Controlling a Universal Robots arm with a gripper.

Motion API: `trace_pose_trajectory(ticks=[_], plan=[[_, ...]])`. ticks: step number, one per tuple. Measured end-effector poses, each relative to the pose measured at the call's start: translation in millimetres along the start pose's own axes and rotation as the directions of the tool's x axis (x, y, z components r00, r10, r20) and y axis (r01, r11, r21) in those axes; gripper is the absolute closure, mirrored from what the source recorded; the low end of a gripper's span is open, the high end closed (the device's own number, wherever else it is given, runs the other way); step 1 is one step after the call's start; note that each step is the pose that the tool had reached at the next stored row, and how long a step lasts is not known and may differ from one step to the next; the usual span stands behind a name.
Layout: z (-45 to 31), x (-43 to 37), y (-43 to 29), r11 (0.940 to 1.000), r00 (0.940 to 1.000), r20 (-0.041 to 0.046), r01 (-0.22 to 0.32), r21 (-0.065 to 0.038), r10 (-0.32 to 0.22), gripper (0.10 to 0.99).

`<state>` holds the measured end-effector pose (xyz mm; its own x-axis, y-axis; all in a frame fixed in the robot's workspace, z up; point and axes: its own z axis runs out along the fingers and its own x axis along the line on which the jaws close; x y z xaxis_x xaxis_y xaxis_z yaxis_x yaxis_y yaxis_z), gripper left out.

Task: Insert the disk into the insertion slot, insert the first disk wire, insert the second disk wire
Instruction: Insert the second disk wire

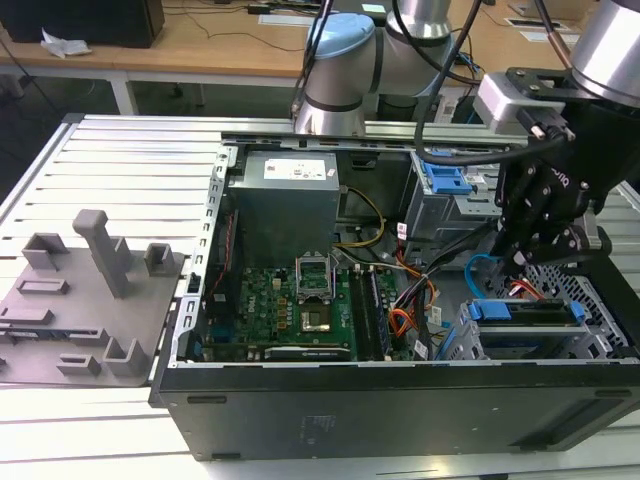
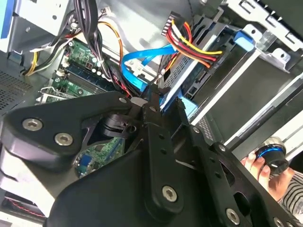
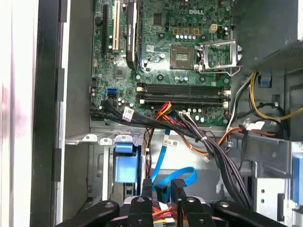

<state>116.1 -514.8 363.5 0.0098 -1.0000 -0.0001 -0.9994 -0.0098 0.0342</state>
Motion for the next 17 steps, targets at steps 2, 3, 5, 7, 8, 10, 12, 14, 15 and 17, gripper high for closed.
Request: trace_pose_trajectory(ticks=[2, 3, 5, 7, 8, 10, 12, 14, 15, 17], plan=[[0.2, 0.0, 0.6, 1.0000, 1.0000, -0.0002, 0.002, 0.000, -0.002, 0.784], [0.2, 0.0, 0.6, 1.0000, 1.0000, -0.0002, 0.002, 0.000, -0.002, 0.784], [0.3, 0.0, 0.6, 1.0000, 1.0000, -0.0001, 0.002, 0.000, -0.002, 0.784], [0.3, 0.0, 0.6, 1.0000, 1.0000, -0.0001, 0.002, 0.000, -0.002, 0.929], [0.3, 0.0, 0.6, 1.0000, 1.0000, -0.0001, 0.002, 0.000, -0.002, 0.984], [0.3, 0.0, 0.6, 1.0000, 1.0000, -0.0001, 0.002, 0.000, -0.002, 0.980], [0.3, 0.2, 0.6, 1.0000, 1.0000, -0.0001, 0.002, 0.000, -0.002, 0.980], [0.3, 2.6, 0.7, 1.0000, 1.0000, -0.0005, 0.002, 0.000, -0.002, 0.980], [0.3, 2.6, 0.7, 1.0000, 1.0000, -0.0006, 0.003, 0.000, -0.003, 0.980], [0.3, 2.6, 0.6, 1.0000, 1.0000, -0.0006, 0.003, 0.000, -0.003, 0.914]])
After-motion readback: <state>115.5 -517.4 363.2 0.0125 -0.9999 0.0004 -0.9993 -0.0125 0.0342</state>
